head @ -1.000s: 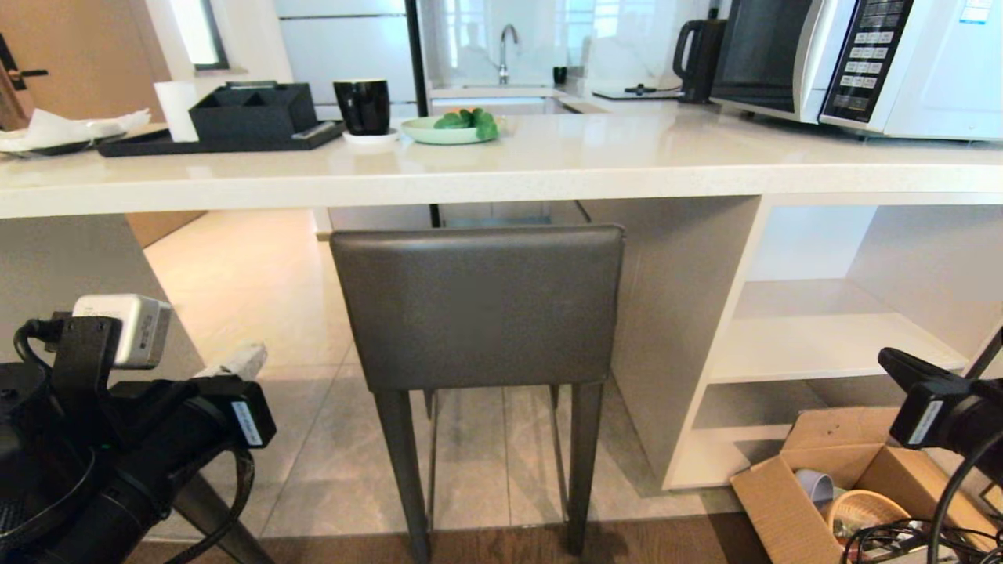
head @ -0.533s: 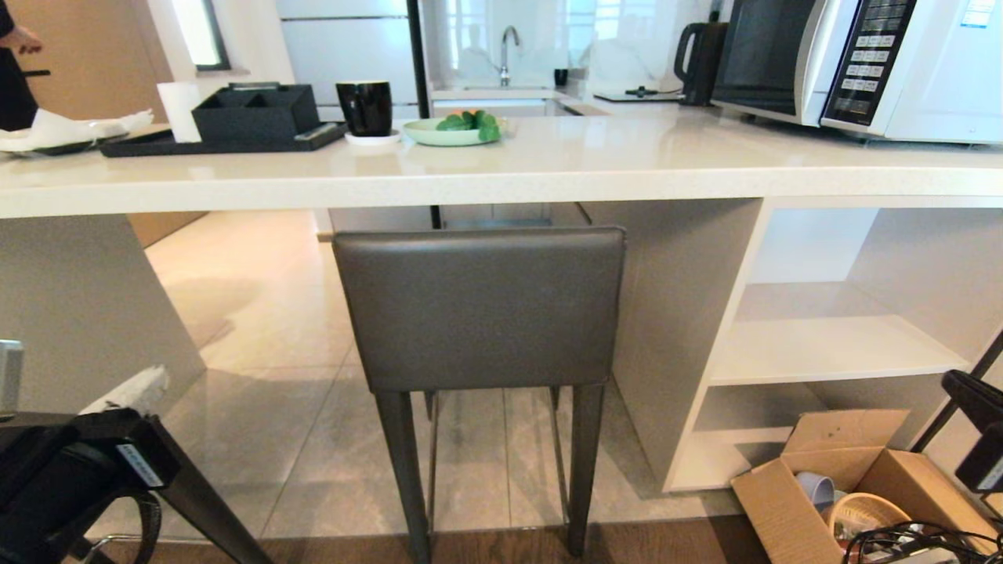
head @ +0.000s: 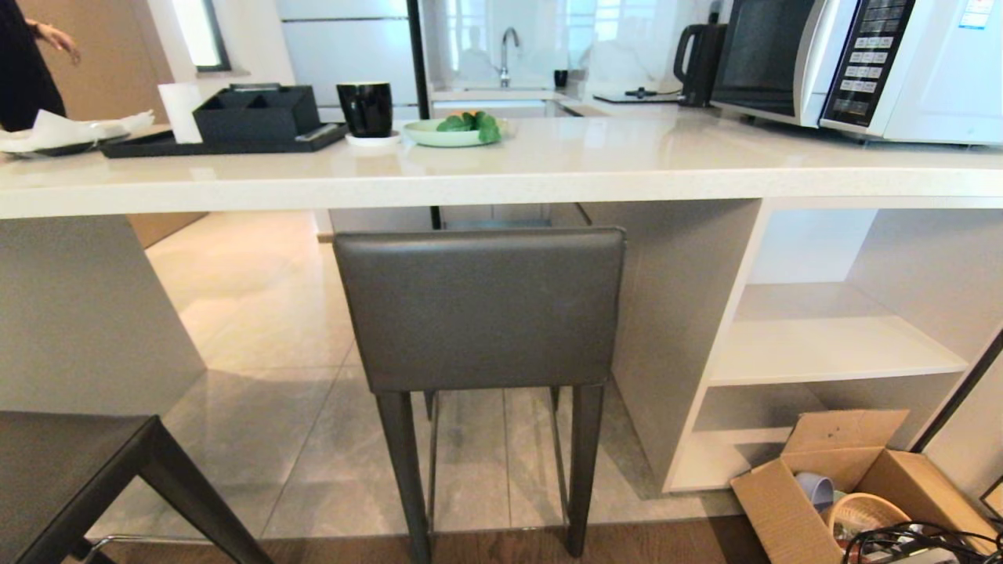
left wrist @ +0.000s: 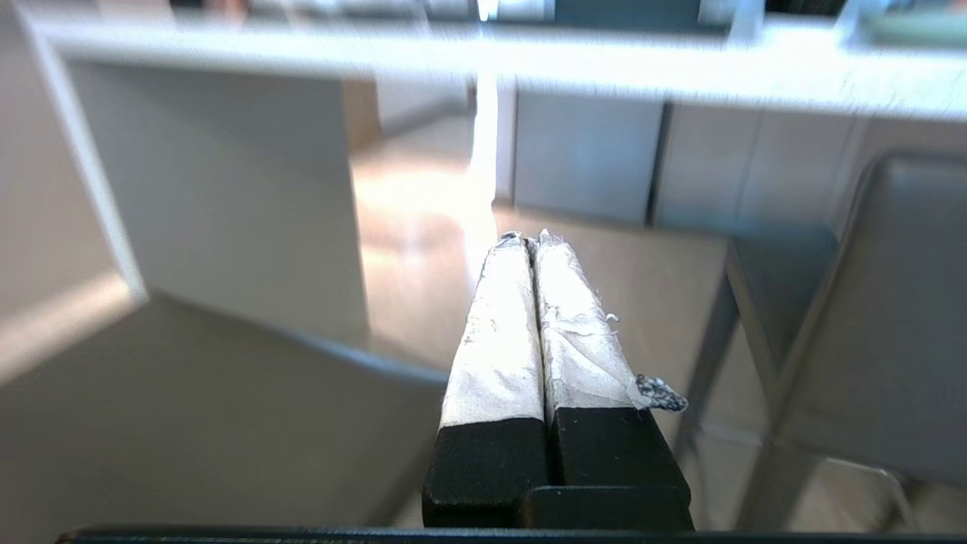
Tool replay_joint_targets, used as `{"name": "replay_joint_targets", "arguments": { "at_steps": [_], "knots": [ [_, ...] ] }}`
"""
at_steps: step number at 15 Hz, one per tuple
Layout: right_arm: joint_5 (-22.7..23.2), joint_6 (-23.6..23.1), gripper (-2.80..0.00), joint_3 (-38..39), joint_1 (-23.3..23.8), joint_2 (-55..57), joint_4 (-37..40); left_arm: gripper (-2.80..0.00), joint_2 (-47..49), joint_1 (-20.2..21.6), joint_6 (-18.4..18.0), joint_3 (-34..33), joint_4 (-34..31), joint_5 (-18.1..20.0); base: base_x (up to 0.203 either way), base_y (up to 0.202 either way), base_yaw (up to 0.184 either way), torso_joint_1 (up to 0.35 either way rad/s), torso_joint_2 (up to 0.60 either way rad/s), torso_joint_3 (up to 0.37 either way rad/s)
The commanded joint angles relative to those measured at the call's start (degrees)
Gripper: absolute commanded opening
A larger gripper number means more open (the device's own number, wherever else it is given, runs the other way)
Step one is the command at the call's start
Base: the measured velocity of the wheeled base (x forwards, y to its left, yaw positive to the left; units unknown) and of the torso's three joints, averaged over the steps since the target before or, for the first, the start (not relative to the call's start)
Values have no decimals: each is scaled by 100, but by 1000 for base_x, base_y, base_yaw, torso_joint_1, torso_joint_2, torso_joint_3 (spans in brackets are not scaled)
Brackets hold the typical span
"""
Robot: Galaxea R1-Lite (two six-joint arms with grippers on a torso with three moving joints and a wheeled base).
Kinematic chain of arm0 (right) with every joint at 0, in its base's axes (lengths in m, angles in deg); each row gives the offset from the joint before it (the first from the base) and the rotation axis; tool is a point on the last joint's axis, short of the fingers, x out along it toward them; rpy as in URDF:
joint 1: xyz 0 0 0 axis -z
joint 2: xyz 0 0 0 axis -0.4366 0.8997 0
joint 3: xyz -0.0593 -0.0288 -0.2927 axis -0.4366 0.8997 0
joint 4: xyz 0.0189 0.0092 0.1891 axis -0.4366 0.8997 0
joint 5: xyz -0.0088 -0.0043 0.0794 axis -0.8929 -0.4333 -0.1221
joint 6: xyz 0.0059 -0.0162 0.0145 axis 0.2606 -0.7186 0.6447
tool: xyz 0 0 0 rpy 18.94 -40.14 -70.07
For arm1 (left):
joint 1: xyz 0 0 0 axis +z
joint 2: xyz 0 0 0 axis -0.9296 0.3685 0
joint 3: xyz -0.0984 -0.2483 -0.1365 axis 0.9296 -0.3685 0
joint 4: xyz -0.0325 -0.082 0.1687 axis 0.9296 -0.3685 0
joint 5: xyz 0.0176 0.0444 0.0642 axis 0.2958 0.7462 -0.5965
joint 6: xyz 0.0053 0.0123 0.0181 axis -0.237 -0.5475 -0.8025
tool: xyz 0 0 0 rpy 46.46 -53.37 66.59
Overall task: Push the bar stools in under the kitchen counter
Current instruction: Push the gray chair back under the dining table
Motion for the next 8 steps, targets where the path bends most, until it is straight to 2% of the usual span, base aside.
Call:
{"name": "replay_joint_targets", "arguments": {
  "at_steps": [1,3,4,6,8],
  "knots": [
    [-46,-37,-280,-445,247,-1012,731,-280,-1250,147,-136,36,-514,175,0,0,0,0,0,0],
    [-46,-446,-280,-549,508,-1415,937,-280,-1865,258,-180,137,-1743,420,0,0,0,0,0,0],
    [-39,-637,-280,-566,521,-1573,978,-280,-1957,339,-185,220,-1933,502,0,0,0,0,0,0],
    [-34,-674,-280,-542,526,-1687,1007,-280,-2210,419,-199,179,-2133,569,0,0,0,0,0,0],
    [-27,-697,-280,-364,522,-2068,1147,-280,-2748,473,-191,8,-2370,964,0,0,0,0,0,0]
  ]
}}
